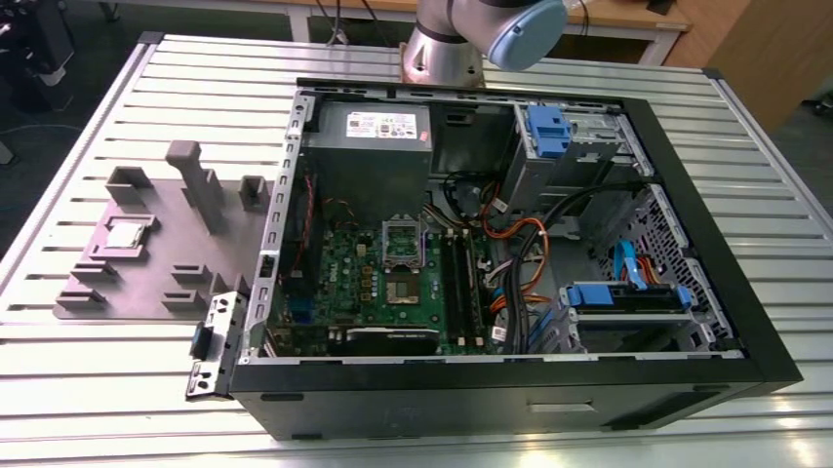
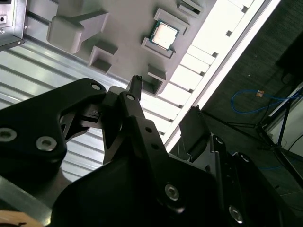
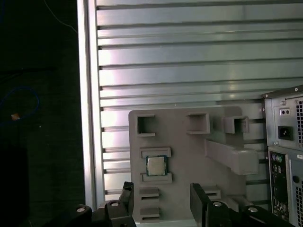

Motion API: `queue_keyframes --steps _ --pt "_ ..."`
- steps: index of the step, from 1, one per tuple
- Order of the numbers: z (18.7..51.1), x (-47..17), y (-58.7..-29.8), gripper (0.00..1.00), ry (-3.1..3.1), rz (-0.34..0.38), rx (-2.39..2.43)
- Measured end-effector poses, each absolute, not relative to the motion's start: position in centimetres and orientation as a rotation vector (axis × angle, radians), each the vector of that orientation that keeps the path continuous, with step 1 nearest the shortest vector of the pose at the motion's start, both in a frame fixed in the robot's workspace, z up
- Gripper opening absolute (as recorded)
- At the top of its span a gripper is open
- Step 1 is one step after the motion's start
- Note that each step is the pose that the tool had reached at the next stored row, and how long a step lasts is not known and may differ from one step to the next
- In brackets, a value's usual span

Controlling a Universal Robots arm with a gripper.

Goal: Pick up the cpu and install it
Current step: 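Pick up the cpu and move it towards the insertion slot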

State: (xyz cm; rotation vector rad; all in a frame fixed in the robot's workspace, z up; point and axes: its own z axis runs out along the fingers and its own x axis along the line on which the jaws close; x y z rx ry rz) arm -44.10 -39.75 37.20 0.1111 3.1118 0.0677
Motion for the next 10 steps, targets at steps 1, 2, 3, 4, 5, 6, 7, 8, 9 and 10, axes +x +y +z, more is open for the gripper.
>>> queue_keyframes --steps 1,2,3,4,5,6,7,8,9,10 --pt "37.0 -44.11 -39.75 0.59 3.112 0.068 0.111" --pt "36.98 -44.1 -39.75 0.59 3.112 0.068 0.111" --pt "36.96 -44.1 -39.75 0.59 3.112 0.068 0.111" --pt "36.94 -44.1 -39.75 0.59 3.112 0.068 0.111" --pt "36.92 -44.11 -39.75 0.59 3.112 0.068 0.111" --pt "36.9 -44.1 -39.75 0.59 3.112 0.068 0.111" --pt "36.87 -44.1 -39.75 0.59 3.112 0.068 0.111" --pt "36.85 -44.1 -39.75 0.59 3.112 0.068 0.111" --pt "36.84 -44.1 -39.75 0.59 3.112 0.068 0.111" --pt "36.8 -44.1 -39.75 0.59 3.112 0.068 0.111"
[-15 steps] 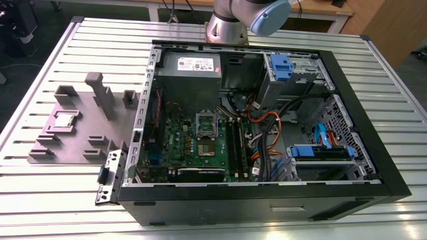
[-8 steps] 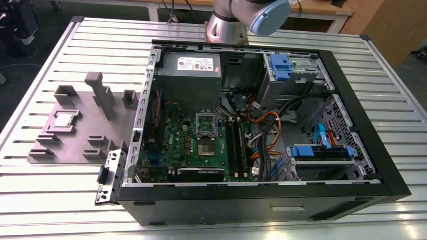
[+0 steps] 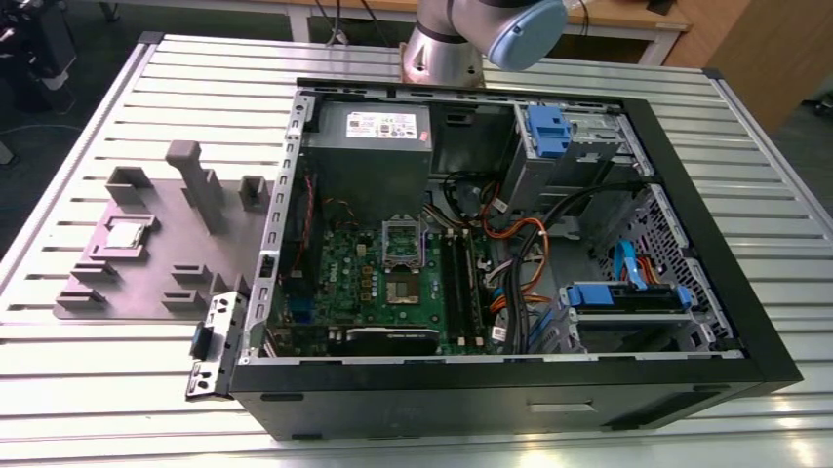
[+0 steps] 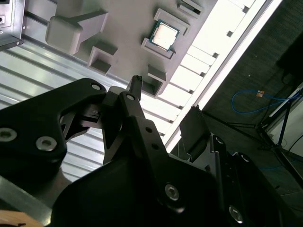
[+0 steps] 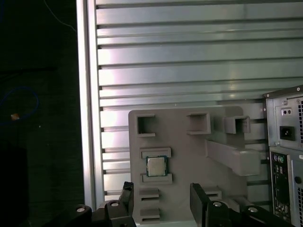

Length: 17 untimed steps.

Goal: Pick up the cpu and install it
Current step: 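Pick up the cpu and move it towards the insertion slot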

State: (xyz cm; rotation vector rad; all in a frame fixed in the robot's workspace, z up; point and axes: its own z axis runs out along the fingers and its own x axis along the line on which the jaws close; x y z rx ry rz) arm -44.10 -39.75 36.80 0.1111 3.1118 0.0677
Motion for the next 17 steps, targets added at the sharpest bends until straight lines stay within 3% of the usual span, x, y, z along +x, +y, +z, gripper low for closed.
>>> queue_keyframes --steps 17 --pt "35.89 -44.1 -39.75 0.59 3.112 0.068 0.111"
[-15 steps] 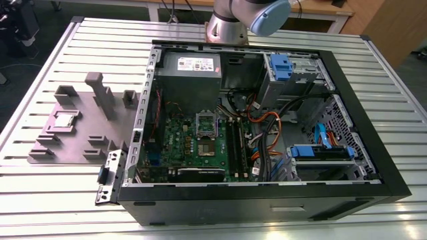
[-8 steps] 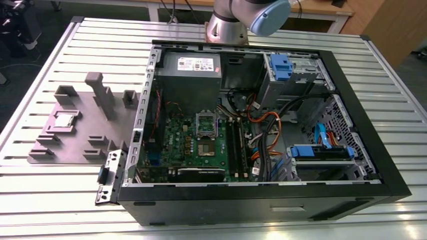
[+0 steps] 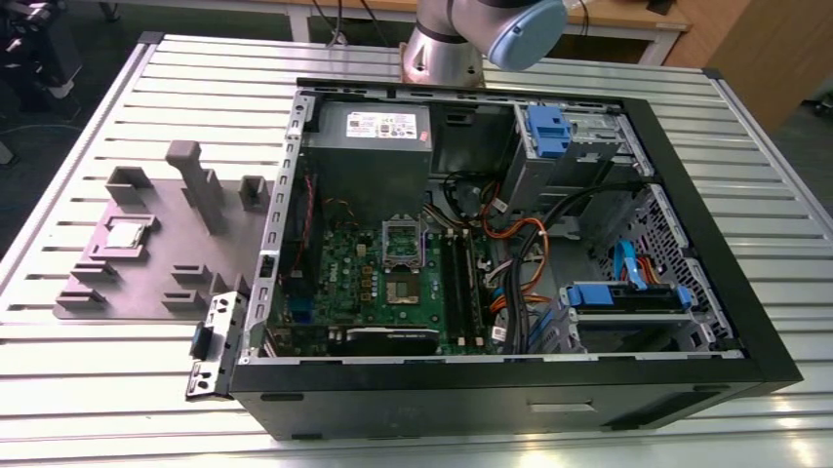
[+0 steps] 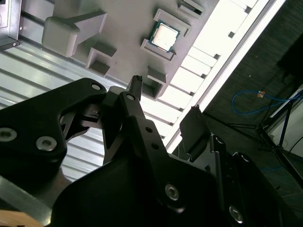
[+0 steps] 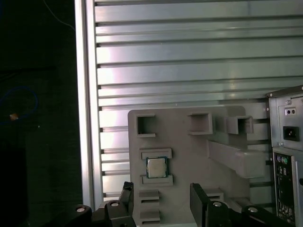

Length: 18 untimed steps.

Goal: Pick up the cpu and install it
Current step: 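Pick up the cpu and move it towards the insertion slot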

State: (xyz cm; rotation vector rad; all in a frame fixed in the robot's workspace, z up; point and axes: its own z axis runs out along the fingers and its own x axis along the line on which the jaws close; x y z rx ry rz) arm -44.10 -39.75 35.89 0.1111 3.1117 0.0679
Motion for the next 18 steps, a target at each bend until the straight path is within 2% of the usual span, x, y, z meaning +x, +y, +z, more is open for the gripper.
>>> queue_keyframes --steps 18 --pt "35.64 -44.11 -39.82 0.59 3.112 0.068 0.111"
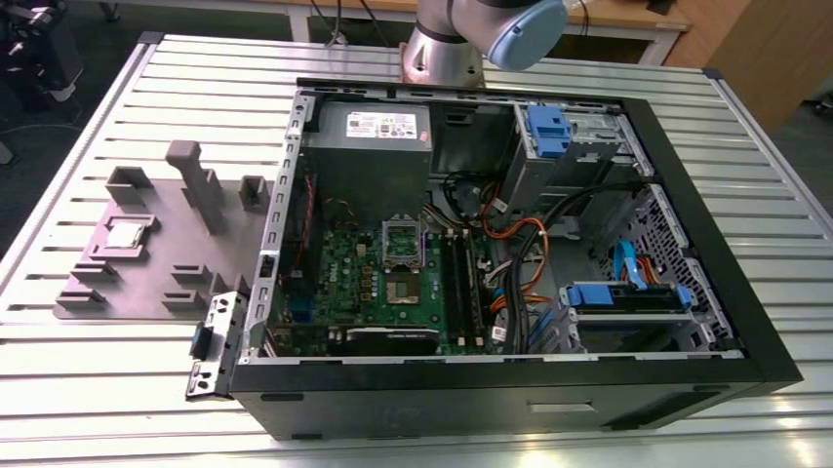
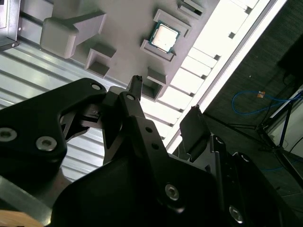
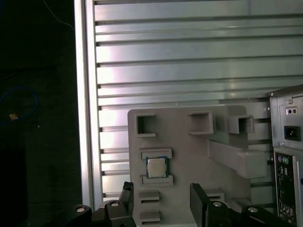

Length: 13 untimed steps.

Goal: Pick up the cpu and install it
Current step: 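Pick up the cpu and move it towards the insertion slot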

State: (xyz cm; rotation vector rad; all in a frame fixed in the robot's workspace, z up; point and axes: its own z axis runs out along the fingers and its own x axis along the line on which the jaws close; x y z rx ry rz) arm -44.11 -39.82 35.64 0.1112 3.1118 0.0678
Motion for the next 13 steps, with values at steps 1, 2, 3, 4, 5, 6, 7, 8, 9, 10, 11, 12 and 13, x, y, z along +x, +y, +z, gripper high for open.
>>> queue_keyframes --steps 1,2,3,4,5,6,7,8,9,10,11,12,13 --pt "35.62 -44.11 -39.85 0.59 3.112 0.068 0.111" --pt "35.61 -44.1 -39.88 0.59 3.112 0.068 0.111" --pt "35.59 -44.1 -39.95 0.59 3.112 0.068 0.111" --pt "35.54 -44.1 -40.03 0.59 3.112 0.068 0.111" --pt "35.47 -44.1 -40.11 0.59 3.112 0.068 0.111" --pt "35.41 -44.1 -40.19 0.59 3.112 0.068 0.111" --pt "35.33 -44.1 -40.26 0.59 3.112 0.068 0.111" --pt "35.26 -44.1 -40.29 0.59 3.112 0.068 0.111" --pt "35.18 -44.11 -40.3 0.59 3.112 0.068 0.111" --pt "35.07 -44.11 -40.31 0.59 3.112 0.068 0.111" --pt "34.96 -44.11 -40.31 0.59 3.112 0.068 0.11" --pt "34.86 -44.1 -40.32 0.59 3.112 0.068 0.105" --pt "34.8 -44.11 -40.32 0.59 3.113 0.068 0.097"
